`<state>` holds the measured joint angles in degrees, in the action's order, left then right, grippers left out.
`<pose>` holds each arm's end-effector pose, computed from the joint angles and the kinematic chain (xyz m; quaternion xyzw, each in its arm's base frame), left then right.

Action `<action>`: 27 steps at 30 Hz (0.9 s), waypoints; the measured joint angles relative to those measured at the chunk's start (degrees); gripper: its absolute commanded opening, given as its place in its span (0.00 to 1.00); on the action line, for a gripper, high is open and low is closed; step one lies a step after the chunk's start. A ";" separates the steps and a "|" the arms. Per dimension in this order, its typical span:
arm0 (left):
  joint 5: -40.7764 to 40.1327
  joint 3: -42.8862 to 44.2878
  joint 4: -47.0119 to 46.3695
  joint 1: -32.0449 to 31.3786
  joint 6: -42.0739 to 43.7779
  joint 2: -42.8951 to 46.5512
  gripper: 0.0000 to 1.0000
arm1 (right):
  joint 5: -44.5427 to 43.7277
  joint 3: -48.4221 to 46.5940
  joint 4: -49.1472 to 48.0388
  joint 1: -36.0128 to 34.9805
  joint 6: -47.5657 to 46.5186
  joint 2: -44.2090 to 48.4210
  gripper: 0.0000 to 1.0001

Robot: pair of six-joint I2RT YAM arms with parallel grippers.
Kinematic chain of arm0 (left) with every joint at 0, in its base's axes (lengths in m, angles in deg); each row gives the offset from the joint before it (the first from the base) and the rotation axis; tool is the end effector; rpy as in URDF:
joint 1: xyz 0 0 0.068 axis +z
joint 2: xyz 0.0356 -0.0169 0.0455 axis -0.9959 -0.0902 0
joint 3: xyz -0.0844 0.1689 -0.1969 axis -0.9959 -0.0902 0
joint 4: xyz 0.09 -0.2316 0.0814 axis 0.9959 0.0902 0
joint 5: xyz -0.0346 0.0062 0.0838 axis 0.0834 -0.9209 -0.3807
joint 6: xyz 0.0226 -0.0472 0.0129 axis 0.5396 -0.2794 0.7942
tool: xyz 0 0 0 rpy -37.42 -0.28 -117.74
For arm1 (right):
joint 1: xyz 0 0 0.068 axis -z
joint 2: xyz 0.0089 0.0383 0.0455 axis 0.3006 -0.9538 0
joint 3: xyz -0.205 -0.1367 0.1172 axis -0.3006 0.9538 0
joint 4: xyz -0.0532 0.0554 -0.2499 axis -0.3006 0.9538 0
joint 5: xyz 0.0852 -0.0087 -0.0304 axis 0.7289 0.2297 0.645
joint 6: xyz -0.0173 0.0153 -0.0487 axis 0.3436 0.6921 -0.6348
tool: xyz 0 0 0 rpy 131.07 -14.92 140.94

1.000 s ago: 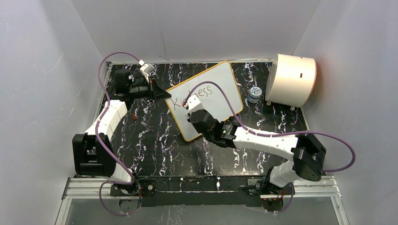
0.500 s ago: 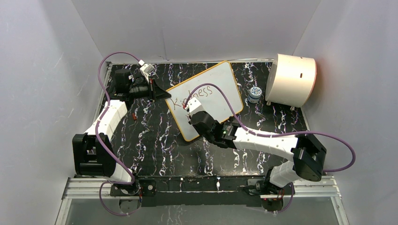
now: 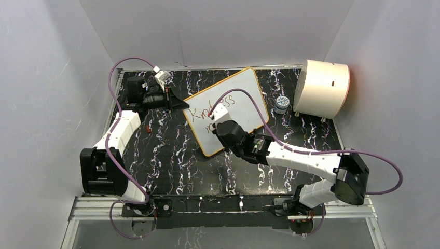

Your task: Write a sentence on the whiteboard

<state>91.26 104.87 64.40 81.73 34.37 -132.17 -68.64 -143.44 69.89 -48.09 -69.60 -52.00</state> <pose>0.3231 -0.0486 0.3015 0.2625 0.7291 -0.4540 0.4396 0.1459 0.2722 0.2954 -0.2707 0.7882 0.0802 0.5469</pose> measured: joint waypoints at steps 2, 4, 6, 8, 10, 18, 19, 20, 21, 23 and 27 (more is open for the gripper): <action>0.02 0.00 0.00 0.00 0.02 0.00 0.00 | -0.02 0.00 -0.66 0.02 -0.31 0.00 0.00; 0.02 0.00 0.00 0.00 0.02 0.00 0.00 | 0.02 0.00 -0.85 0.24 -0.59 0.00 0.00; 0.04 0.00 0.00 0.00 0.00 0.00 0.00 | 0.07 0.00 -1.22 0.35 -0.68 -0.02 0.00; 0.04 0.00 0.00 0.00 0.00 0.00 0.00 | 0.07 0.00 -1.55 0.39 -0.74 -0.15 0.00; 0.04 0.00 0.00 0.00 0.02 0.00 0.00 | 0.09 0.00 -2.14 0.55 -0.85 -0.55 0.00; 0.07 0.00 0.00 0.00 0.02 0.00 0.00 | 0.74 0.00 -2.58 1.11 -1.44 -2.16 0.00; 0.07 0.00 0.00 0.00 0.02 0.00 0.00 | 0.81 0.00 -2.71 1.14 -1.55 -2.23 0.00; 0.07 0.00 0.00 0.00 0.00 0.00 0.00 | 0.90 0.00 -2.82 1.22 -1.68 -2.29 0.00; 0.07 0.00 0.00 0.00 0.02 0.00 0.00 | 0.94 0.00 -2.84 1.31 -1.75 -2.36 0.00; 0.07 0.00 0.00 0.00 0.02 0.00 0.00 | 0.98 0.00 -2.84 1.44 -1.95 -2.40 0.00; 0.07 0.00 0.00 0.00 0.02 0.00 0.00 | 1.22 -0.02 -3.23 1.51 -2.14 -2.45 0.00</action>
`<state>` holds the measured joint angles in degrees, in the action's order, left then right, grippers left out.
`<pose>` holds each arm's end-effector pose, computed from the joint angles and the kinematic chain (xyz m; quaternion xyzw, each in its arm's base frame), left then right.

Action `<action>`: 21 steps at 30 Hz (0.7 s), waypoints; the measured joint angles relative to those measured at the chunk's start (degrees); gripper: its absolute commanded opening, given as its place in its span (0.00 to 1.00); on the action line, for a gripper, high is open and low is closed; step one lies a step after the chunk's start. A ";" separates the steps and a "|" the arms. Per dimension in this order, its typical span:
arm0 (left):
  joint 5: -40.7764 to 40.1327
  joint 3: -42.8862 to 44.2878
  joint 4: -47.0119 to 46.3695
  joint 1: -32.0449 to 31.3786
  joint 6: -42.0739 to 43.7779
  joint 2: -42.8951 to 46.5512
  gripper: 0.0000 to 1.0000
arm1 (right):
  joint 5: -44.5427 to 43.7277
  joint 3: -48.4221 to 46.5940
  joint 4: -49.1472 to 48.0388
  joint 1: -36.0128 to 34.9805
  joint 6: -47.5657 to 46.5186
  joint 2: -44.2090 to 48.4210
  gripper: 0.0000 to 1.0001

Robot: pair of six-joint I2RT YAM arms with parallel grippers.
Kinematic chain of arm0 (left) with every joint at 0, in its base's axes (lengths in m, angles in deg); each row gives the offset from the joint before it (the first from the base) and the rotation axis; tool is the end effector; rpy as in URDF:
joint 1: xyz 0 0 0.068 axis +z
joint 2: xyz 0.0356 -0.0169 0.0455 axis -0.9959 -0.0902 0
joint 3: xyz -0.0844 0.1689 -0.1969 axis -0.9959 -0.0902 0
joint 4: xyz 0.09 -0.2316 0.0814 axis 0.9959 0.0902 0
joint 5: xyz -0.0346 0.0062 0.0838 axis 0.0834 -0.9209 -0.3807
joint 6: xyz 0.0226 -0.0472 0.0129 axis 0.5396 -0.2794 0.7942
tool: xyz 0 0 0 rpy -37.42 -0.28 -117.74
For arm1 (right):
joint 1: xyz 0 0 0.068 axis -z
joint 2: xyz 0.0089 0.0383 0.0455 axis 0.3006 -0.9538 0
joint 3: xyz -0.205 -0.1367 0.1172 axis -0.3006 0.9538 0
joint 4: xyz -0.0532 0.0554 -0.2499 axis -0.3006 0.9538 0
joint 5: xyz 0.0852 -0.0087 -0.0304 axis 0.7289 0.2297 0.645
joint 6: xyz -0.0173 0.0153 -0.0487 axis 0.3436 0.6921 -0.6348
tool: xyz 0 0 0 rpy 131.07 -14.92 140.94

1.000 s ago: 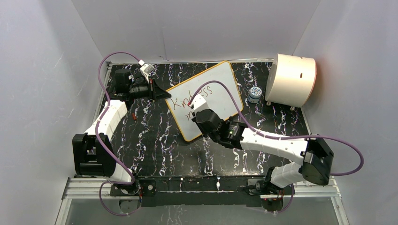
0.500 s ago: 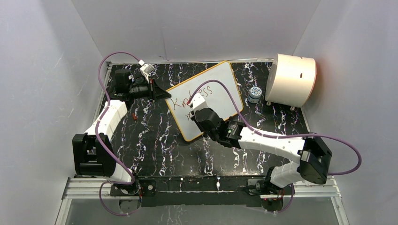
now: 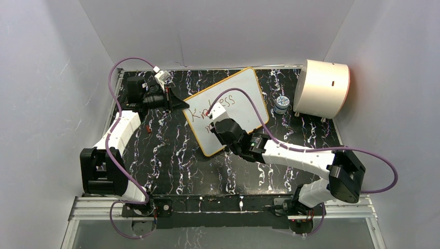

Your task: Write a sentence on the whiteboard

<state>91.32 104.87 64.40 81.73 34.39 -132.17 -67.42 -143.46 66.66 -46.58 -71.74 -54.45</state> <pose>0.3231 -0.0486 0.3015 0.2629 0.7289 -0.4543 0.4395 0.1571 0.2782 0.2879 -0.2777 0.7843 0.0749 0.5497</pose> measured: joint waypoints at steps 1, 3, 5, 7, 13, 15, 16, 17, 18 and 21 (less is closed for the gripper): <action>0.02 0.00 0.00 0.00 -0.02 0.00 0.00 | 0.13 0.00 -0.22 0.00 -0.02 -0.04 0.00; 0.02 0.00 0.00 0.00 0.00 0.00 0.00 | 0.39 0.00 -0.52 0.00 -0.04 -0.13 0.00; 0.02 0.02 0.00 0.00 -0.02 0.00 0.00 | 0.61 0.00 -0.55 0.00 -0.04 -0.22 0.00; 0.02 0.02 0.00 0.00 -0.02 0.00 0.00 | 0.79 0.00 -0.55 0.13 -0.07 -0.33 0.00; -0.04 0.02 -0.02 0.00 -0.02 -0.07 0.00 | 0.81 -0.07 -0.57 0.31 -0.09 -0.76 0.00; -0.04 0.02 -0.02 0.00 -0.02 -0.07 0.00 | 0.81 -0.07 -0.55 0.31 -0.04 -0.76 0.00; -0.04 0.02 -0.02 0.00 -0.02 -0.07 0.00 | 0.81 -0.07 -0.50 0.31 -0.04 -0.76 0.00; -0.04 0.02 -0.02 0.00 0.00 -0.07 0.00 | 0.81 -0.07 -0.50 0.31 -0.04 -0.76 0.00; -0.04 0.02 -0.02 0.00 -0.02 -0.07 0.00 | 0.83 -0.07 -0.48 0.33 -0.02 -0.76 0.00; -0.04 0.02 -0.02 0.00 -0.02 -0.07 0.00 | 0.90 -0.07 -0.24 0.33 0.09 -0.74 0.00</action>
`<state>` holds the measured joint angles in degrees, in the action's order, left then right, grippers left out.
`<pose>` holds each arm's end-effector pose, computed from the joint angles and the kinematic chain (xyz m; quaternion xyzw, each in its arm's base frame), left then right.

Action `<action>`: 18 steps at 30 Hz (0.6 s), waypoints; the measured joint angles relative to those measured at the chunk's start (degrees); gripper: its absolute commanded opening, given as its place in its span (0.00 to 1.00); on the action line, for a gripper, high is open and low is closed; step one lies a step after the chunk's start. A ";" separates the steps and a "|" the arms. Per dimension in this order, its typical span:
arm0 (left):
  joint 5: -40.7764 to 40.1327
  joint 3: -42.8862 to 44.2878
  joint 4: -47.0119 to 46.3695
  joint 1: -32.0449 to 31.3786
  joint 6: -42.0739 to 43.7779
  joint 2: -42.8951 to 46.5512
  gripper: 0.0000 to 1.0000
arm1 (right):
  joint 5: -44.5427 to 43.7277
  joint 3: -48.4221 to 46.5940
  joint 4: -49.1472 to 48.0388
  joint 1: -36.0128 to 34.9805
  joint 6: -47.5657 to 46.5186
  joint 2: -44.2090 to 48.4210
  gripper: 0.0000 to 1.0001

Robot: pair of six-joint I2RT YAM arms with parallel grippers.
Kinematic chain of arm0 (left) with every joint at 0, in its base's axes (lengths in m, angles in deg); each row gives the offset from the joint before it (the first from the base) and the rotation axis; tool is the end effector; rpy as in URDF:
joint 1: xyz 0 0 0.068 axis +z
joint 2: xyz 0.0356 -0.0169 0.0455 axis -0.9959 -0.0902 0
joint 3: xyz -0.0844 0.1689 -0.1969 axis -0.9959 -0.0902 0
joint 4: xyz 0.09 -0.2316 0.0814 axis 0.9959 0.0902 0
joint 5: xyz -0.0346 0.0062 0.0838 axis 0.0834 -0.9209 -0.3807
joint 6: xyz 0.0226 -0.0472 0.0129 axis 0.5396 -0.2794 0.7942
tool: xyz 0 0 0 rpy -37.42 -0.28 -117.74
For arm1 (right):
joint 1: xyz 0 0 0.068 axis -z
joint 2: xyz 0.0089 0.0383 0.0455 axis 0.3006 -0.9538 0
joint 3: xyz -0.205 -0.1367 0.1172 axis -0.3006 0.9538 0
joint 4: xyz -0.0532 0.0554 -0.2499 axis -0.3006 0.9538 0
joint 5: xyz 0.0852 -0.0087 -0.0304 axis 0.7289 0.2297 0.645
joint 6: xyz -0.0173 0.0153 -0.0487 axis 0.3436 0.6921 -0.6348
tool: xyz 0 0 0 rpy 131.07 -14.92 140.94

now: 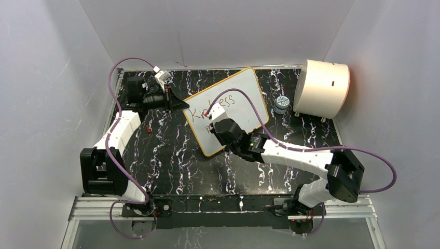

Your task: Write a sentence on the whiteboard

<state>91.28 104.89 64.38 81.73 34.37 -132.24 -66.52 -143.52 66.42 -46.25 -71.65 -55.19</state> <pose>0.3234 -0.0486 0.3013 0.2625 0.7292 -0.4542 0.4394 0.1595 0.2800 0.2847 -0.2809 0.7862 0.0775 0.5449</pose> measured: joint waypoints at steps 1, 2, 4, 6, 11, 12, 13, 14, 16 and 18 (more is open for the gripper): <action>0.00 0.00 0.00 0.00 0.02 0.00 0.00 | 0.09 0.00 0.22 0.00 0.09 0.00 0.00; 0.00 0.00 0.00 0.00 0.02 0.00 0.00 | 0.15 0.00 0.50 0.00 0.15 0.00 0.00; 0.00 0.00 0.00 0.00 0.00 0.00 0.00 | 0.39 0.00 1.22 0.00 0.33 0.00 0.00; -0.02 0.00 0.00 0.00 0.00 0.00 0.00 | 0.59 0.02 1.73 -0.02 0.46 0.00 0.00; 0.00 0.00 0.00 0.00 0.00 0.00 0.00 | 0.98 0.07 2.75 0.00 1.01 0.00 0.00; 0.00 0.00 0.00 0.00 0.00 0.00 0.00 | 0.98 0.07 2.86 0.00 1.03 0.00 0.00; 0.00 0.00 0.00 0.00 0.00 0.00 0.00 | 0.98 0.07 2.93 0.00 1.05 0.00 0.00; 0.00 0.00 0.00 0.00 0.02 0.00 0.00 | 0.96 0.07 2.97 0.00 1.14 0.00 0.00; 0.00 0.00 0.00 0.00 0.00 0.00 0.00 | 0.96 0.07 3.21 0.00 1.22 0.00 0.00; 0.00 0.00 0.00 0.00 0.00 0.00 0.00 | 0.92 0.07 3.63 0.00 1.25 0.02 0.00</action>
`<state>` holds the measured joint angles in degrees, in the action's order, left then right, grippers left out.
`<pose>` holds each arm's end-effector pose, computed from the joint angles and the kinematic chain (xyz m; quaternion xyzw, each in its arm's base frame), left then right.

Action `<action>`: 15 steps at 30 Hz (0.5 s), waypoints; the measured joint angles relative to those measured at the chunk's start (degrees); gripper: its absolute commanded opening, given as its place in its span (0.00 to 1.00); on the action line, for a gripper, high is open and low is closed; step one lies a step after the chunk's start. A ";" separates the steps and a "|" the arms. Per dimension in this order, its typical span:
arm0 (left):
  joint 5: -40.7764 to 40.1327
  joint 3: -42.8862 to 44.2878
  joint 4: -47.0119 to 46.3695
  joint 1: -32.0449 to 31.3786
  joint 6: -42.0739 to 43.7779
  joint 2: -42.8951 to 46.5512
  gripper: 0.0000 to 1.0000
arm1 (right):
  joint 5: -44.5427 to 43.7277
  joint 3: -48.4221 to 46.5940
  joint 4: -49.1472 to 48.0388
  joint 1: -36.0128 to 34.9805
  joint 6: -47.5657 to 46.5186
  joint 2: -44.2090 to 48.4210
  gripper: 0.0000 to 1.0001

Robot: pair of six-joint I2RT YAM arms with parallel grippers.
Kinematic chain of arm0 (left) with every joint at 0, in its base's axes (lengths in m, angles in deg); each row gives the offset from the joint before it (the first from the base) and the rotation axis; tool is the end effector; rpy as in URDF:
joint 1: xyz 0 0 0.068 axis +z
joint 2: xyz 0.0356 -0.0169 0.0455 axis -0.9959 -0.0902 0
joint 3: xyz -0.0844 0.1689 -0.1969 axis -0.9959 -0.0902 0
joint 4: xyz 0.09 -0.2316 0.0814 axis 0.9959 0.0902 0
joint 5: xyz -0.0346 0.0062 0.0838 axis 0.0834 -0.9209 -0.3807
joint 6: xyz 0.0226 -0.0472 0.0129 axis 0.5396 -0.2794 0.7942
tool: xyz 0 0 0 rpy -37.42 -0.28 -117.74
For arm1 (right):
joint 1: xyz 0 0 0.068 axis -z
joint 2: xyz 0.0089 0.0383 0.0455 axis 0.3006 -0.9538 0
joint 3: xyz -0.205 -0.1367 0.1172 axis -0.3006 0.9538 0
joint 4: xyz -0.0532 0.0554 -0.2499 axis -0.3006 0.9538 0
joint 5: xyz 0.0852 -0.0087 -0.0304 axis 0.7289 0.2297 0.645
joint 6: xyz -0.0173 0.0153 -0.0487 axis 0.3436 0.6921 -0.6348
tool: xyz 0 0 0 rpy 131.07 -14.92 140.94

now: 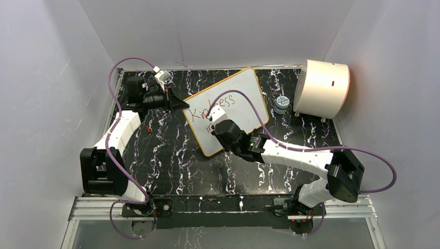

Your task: Write a sentence on the whiteboard

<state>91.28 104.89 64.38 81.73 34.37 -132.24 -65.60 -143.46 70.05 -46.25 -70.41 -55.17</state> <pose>0.3234 -0.0486 0.3013 0.2625 0.7292 -0.4542 0.4394 0.1577 0.2774 0.2785 -0.2909 0.7988 0.0707 0.5219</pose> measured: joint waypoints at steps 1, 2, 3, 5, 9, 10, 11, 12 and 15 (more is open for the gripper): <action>0.02 0.00 0.00 0.00 0.00 0.00 0.00 | -0.02 0.00 0.31 0.00 0.00 0.00 0.00; 0.02 0.00 0.00 0.00 0.00 0.00 0.00 | -0.04 0.00 0.63 0.00 0.00 0.00 0.00; 0.04 0.00 -0.02 0.00 0.00 0.00 0.00 | -0.11 0.00 0.90 0.00 -0.02 0.00 0.00; 0.04 0.00 0.00 0.00 0.00 0.00 0.00 | -0.33 0.00 1.16 0.02 0.00 0.00 0.00; 0.07 0.02 0.00 0.00 0.00 0.00 0.00 | -0.98 0.02 1.20 0.22 0.00 0.00 0.00; 0.07 0.02 0.00 0.00 0.00 0.00 0.00 | -1.11 0.02 1.16 0.33 0.00 0.02 0.00; 0.07 0.02 0.00 0.00 0.00 0.00 0.00 | -1.22 0.02 1.14 0.39 0.00 0.02 0.00; 0.04 0.02 0.00 0.00 0.02 -0.02 0.00 | -1.31 0.02 1.05 0.44 0.00 0.04 0.00; 0.04 0.02 0.00 0.00 0.00 -0.04 0.00 | -1.51 0.04 0.70 0.55 -0.02 0.04 0.00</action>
<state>91.32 104.92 64.38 81.73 34.37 -132.28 -67.11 -143.41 70.75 -45.71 -70.43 -55.12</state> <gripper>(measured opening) 0.055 0.197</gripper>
